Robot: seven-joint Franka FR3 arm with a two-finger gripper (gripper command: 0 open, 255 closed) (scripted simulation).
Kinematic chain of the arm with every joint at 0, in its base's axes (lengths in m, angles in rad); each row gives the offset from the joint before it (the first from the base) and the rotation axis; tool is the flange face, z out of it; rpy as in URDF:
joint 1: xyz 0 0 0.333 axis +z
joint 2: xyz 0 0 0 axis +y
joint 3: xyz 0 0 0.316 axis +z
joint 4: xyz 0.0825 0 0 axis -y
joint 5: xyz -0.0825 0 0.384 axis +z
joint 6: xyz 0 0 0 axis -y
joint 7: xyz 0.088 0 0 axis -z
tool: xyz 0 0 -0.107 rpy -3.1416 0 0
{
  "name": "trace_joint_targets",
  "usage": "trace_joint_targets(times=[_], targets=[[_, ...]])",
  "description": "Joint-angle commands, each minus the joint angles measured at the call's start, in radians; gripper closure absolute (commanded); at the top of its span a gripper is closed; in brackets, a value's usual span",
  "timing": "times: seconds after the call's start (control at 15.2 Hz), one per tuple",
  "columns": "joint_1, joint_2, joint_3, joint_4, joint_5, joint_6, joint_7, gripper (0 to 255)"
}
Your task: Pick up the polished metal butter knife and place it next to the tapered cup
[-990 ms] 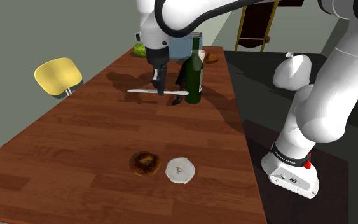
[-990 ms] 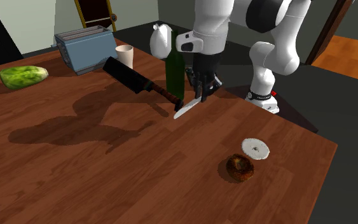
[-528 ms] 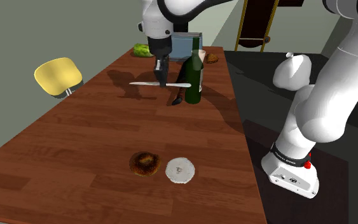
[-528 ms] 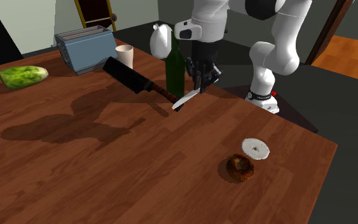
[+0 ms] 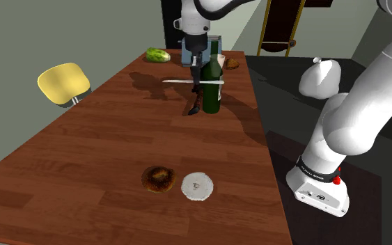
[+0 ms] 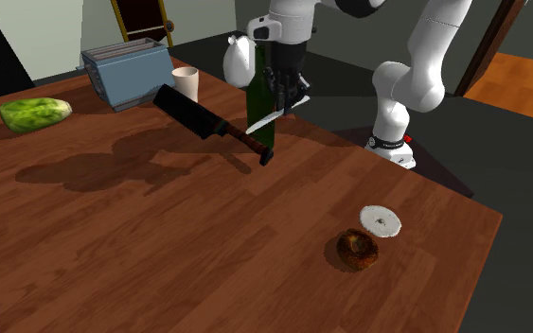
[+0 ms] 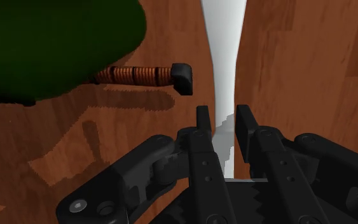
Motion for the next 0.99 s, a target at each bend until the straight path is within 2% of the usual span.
trace_joint_targets(times=[0.0, 0.46, 0.92], targets=[[-0.022, -0.015, -0.035, -0.022, -0.005, 0.008, -0.056, 255], [-0.091, -0.043, -0.144, -0.053, -0.03, 0.016, -0.226, 255], [-0.159, -0.021, -0.255, -0.028, -0.054, 0.022, -0.395, 255]])
